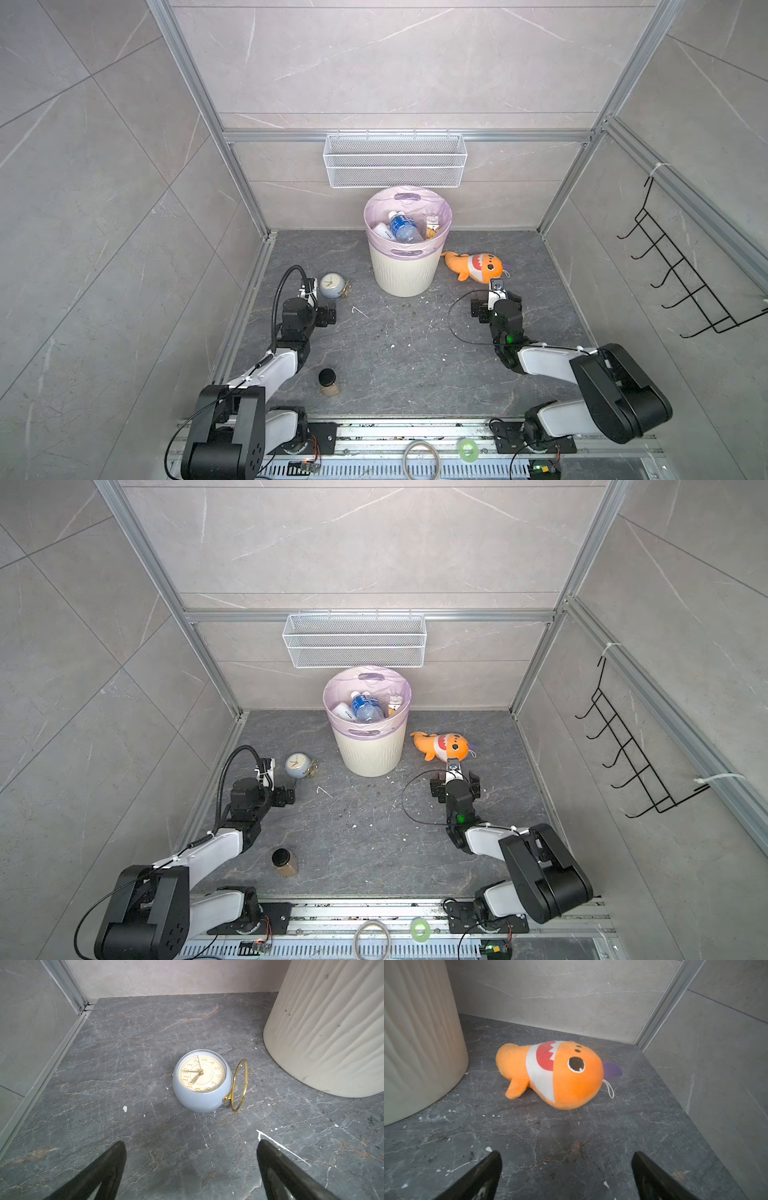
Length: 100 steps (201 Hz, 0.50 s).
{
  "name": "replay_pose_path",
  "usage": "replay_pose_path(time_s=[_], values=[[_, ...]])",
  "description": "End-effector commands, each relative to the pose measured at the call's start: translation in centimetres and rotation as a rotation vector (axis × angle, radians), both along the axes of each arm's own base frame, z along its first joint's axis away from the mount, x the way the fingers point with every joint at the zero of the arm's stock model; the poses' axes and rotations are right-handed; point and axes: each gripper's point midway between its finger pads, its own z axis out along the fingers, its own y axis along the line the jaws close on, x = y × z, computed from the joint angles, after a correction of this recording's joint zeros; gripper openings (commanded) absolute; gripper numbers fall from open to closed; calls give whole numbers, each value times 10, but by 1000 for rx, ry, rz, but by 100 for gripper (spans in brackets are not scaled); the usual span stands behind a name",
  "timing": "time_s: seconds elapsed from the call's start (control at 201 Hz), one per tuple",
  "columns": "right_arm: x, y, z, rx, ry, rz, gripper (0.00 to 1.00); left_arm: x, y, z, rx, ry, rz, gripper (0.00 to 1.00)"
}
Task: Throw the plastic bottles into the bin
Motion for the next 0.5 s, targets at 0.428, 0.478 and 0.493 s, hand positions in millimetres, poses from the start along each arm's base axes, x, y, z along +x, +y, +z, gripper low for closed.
replay_pose_path(time_s=[0.428, 0.478, 0.493], values=[[11, -32, -14, 155, -1, -20, 99, 7, 15, -3, -47, -47, -2, 100], [12, -32, -13, 155, -7, -19, 99, 10, 13, -5, -45, -33, -21, 100], [11, -32, -14, 155, -5, -19, 99, 10, 13, -5, -46, -30, -25, 100]])
